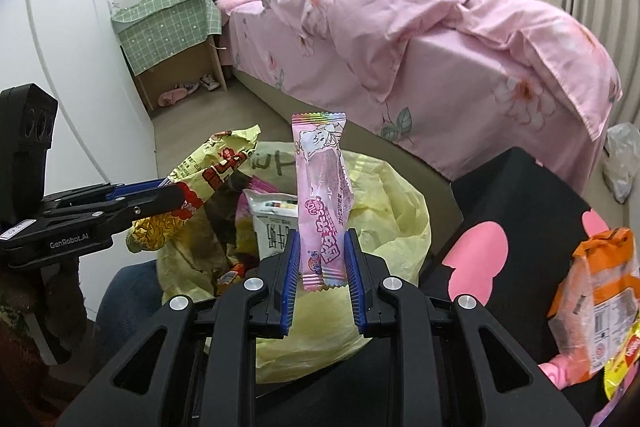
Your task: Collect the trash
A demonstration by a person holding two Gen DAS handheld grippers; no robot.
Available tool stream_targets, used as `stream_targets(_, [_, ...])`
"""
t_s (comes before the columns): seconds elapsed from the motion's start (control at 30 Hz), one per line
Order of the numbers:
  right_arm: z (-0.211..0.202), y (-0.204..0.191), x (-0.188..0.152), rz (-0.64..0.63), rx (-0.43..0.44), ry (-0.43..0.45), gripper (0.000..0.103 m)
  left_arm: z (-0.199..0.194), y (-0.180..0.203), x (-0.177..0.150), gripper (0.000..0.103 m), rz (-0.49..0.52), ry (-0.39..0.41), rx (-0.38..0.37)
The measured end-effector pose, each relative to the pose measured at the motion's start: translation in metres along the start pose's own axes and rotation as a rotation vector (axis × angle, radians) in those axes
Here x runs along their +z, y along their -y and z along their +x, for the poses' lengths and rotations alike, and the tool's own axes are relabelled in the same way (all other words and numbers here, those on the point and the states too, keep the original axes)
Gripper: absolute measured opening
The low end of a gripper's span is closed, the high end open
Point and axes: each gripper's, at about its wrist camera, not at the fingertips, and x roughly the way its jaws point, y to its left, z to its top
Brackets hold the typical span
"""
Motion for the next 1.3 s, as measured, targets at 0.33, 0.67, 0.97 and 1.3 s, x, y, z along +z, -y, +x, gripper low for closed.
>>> stream_targets(0.33, [0.014, 0.016, -0.008, 0.053, 0.035, -0.02, 0.023, 0.02, -0.006, -0.005, 0.032, -0.025, -0.052, -0.009])
stream_targets(0.67, [0.031, 0.008, -0.004, 0.037, 0.053, -0.036, 0.024, 0.012, -0.017, -0.001, 0.046, -0.061, -0.045, -0.036])
stream_targets(0.97, [0.004, 0.006, -0.012, 0.015, 0.048, 0.019, 0.045, -0.02, -0.018, 0.011, 0.059, -0.125, 0.047, 0.002])
stream_targets(1.3, [-0.094, 0.062, -0.07, 0.15, -0.088, 0.122, 0.048, -0.016, 0.035, 0.0, 0.06, -0.01, 0.02, -0.023])
